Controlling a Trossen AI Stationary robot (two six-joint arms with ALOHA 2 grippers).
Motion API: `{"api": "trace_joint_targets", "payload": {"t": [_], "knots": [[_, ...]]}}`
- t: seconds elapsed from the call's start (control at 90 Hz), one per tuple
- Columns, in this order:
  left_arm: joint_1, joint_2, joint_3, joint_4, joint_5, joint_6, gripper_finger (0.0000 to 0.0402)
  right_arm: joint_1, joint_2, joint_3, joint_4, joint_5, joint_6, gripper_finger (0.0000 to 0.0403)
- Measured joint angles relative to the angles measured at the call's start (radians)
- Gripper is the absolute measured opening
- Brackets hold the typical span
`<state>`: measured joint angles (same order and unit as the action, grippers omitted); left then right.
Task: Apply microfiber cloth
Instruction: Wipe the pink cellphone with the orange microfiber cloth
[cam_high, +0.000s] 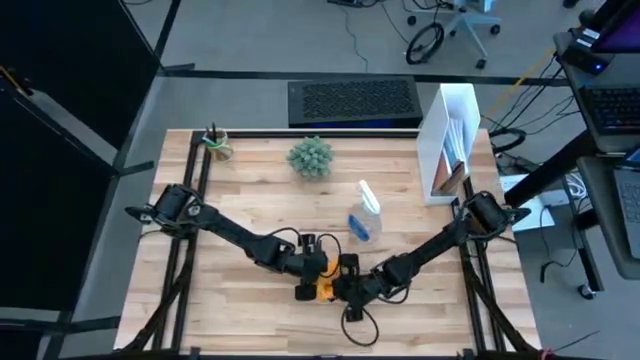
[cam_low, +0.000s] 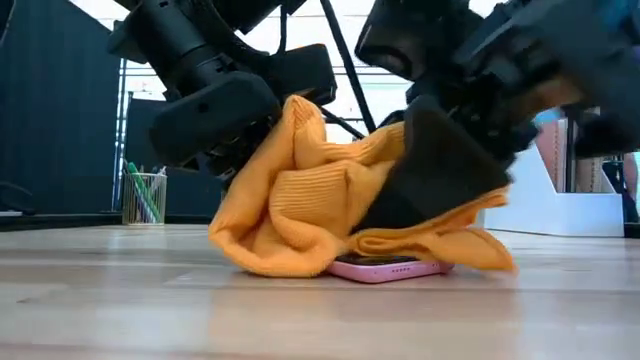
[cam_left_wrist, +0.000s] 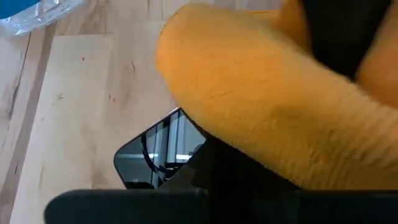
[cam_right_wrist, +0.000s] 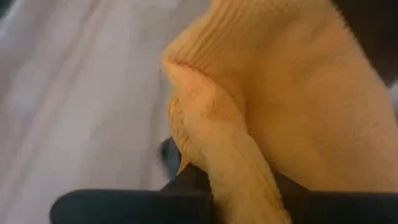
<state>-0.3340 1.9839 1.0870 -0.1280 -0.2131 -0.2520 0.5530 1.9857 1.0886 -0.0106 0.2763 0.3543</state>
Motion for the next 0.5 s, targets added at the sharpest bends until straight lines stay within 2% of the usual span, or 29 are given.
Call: {"api": "trace_joint_targets", "payload": {"t": [0.1,0.233,0.367,0.5], "knots": [[0.0,0.0,0.0,0.0,0.0,0.0,0.0005,0.051,-0.006,-0.001,-0.069,-0.062,0.065,0.0006],[0.0,0.0,0.0,0.0,-0.003,0.004,0.0005,0.098,-0.058,-0.005,-0.194,-0.05,0.127,0.0006],[0.0,-0.031,0.011,-0.016,-0.002,0.006,0.0005,0.14,-0.188,-0.011,-0.424,-0.024,0.234,0.0006],[-0.005,-0.085,0.027,-0.074,0.005,0.026,0.0005,0.206,-0.342,-0.008,-0.72,0.042,0.417,0.0006]]}}
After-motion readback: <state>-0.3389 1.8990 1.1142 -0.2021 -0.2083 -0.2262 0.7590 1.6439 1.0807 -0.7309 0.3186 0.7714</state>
